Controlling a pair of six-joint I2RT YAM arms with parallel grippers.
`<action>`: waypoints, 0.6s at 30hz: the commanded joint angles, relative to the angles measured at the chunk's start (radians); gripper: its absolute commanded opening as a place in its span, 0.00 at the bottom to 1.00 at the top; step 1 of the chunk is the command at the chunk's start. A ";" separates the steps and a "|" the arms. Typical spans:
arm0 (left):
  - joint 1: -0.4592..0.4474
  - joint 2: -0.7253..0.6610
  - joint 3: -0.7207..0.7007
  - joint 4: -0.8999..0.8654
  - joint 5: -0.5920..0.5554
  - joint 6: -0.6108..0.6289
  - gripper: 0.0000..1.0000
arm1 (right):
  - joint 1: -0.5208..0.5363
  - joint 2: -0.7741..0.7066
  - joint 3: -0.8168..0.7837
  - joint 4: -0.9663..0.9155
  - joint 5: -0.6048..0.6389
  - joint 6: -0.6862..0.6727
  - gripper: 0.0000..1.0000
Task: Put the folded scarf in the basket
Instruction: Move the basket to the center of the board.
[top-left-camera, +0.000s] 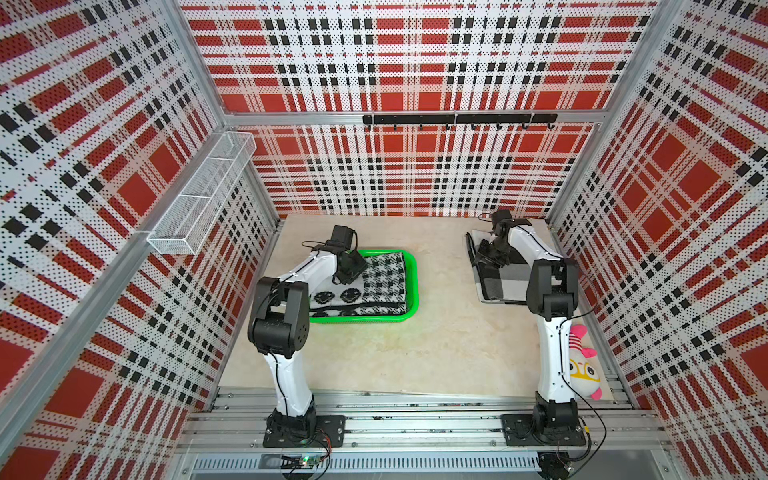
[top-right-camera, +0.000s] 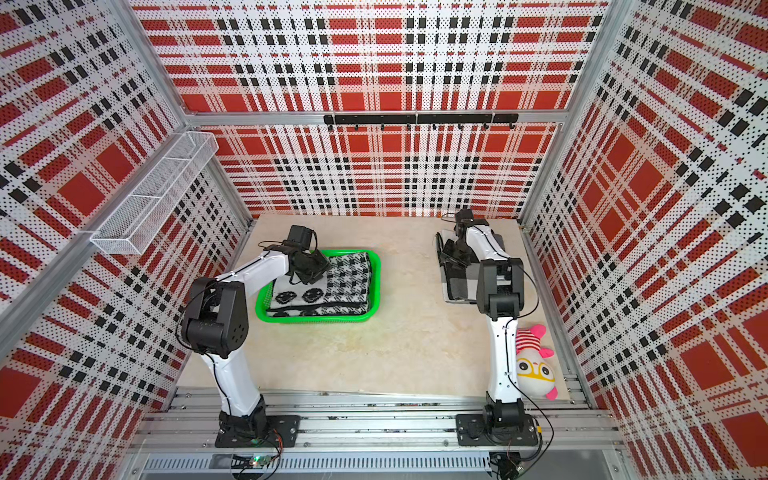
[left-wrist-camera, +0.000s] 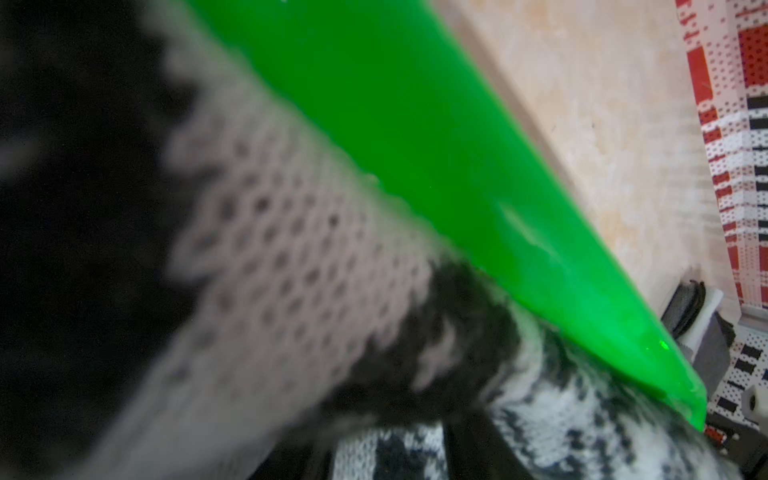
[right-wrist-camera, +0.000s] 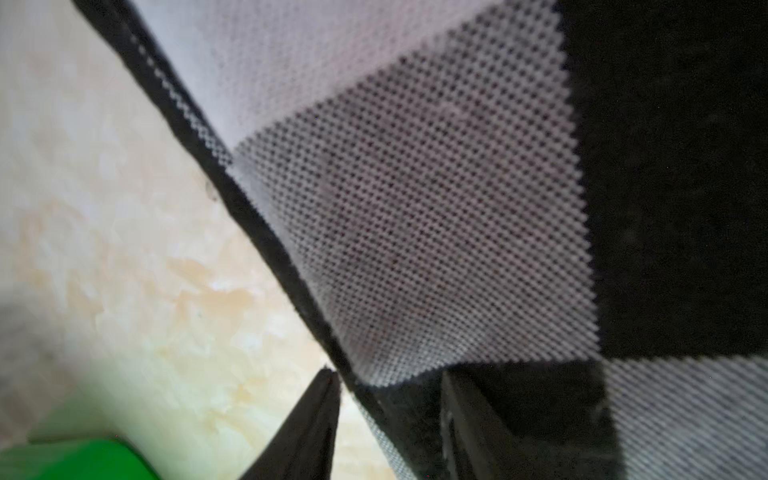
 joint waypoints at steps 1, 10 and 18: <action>0.042 -0.028 -0.020 -0.027 -0.063 0.036 0.44 | 0.109 -0.004 -0.142 -0.098 -0.039 -0.120 0.46; 0.015 -0.080 0.016 -0.049 -0.088 0.043 0.44 | 0.275 -0.253 -0.410 -0.068 0.042 -0.201 0.46; -0.134 -0.142 0.179 -0.119 -0.184 0.008 0.46 | 0.271 -0.257 -0.197 -0.071 0.016 -0.168 0.48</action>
